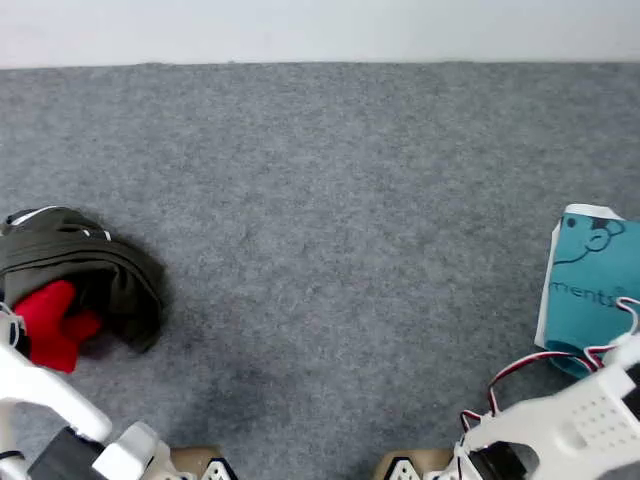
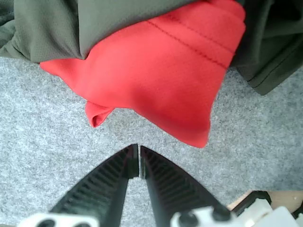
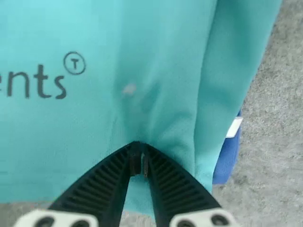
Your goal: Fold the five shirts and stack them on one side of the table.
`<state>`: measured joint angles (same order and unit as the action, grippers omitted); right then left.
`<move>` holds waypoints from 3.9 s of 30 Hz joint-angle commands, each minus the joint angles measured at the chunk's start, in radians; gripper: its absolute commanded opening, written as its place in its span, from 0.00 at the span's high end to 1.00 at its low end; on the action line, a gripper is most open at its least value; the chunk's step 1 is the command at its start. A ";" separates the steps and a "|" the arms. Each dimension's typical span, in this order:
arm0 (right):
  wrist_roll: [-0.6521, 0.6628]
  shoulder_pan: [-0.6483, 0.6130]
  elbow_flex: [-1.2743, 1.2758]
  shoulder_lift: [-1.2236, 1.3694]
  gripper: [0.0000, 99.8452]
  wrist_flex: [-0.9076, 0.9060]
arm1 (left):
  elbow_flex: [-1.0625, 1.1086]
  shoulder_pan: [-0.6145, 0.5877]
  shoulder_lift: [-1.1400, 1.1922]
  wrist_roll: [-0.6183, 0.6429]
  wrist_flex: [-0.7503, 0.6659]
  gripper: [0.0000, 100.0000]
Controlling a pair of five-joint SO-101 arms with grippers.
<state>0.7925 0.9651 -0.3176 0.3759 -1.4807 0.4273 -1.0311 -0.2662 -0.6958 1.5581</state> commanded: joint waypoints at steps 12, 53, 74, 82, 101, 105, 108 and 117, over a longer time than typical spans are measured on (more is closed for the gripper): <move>0.006 -0.291 -0.071 -0.456 0.99 -0.312 | -0.012 0.009 -0.021 -0.012 -0.011 0.98; -0.117 -0.486 0.647 -1.147 0.99 -0.314 | -0.151 0.600 0.272 0.130 -0.331 0.74; -0.117 -0.486 0.641 -1.148 0.99 -0.314 | -0.842 0.781 0.272 0.440 -0.169 0.99; -0.117 -0.486 0.641 -1.148 0.99 -0.314 | -0.987 1.120 0.206 0.488 -0.169 0.99; -0.117 -0.486 0.641 -1.148 0.99 -0.314 | -0.929 1.482 0.333 0.488 -0.020 0.93; -0.117 -0.487 0.641 -1.148 0.99 -0.314 | -0.929 1.303 0.367 0.477 0.077 0.91; -0.117 -0.506 0.643 -1.148 0.99 -0.314 | -0.929 1.166 0.396 0.414 0.152 0.85; -0.120 -0.734 0.649 -1.138 0.99 -0.312 | -0.872 0.918 0.407 0.304 0.199 0.84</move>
<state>0.6836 0.2900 0.3360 -0.7518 -1.7553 -0.4780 -0.1043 0.1880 -0.3460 1.7269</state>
